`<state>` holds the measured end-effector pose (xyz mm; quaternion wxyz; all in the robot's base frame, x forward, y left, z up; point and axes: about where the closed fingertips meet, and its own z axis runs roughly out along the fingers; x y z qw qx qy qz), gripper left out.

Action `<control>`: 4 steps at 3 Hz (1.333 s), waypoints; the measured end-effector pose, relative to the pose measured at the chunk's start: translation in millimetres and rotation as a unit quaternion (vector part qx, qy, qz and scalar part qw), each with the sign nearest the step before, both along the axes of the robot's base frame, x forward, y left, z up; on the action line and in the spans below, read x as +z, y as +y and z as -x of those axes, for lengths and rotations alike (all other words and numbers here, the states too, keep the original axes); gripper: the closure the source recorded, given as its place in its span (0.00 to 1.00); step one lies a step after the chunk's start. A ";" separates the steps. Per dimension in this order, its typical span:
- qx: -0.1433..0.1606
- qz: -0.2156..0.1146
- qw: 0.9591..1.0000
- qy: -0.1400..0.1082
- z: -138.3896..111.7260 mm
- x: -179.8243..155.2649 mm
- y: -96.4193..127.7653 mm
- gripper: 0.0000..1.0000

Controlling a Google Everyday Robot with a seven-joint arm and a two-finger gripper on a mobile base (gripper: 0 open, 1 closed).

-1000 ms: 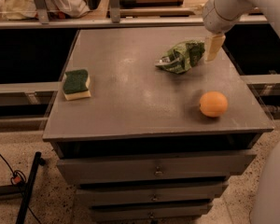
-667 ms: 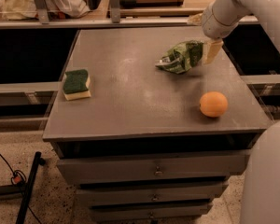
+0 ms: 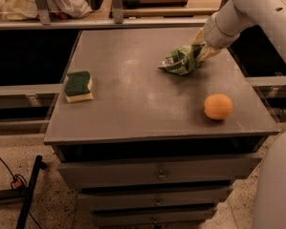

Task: Move green jalapeno chip bag near sponge

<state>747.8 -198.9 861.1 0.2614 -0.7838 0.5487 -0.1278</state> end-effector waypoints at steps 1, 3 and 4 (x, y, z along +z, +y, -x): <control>-0.010 -0.036 0.999 -0.026 0.5 1.2 15.8 0.86; 0.026 -0.124 0.987 -0.100 17.6 25.9 98.0 1.00; 0.079 -0.152 0.980 -0.098 35.7 24.6 141.5 1.00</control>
Offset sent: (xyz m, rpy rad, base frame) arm -0.0052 0.0949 0.0439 0.3061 -0.2543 -0.0294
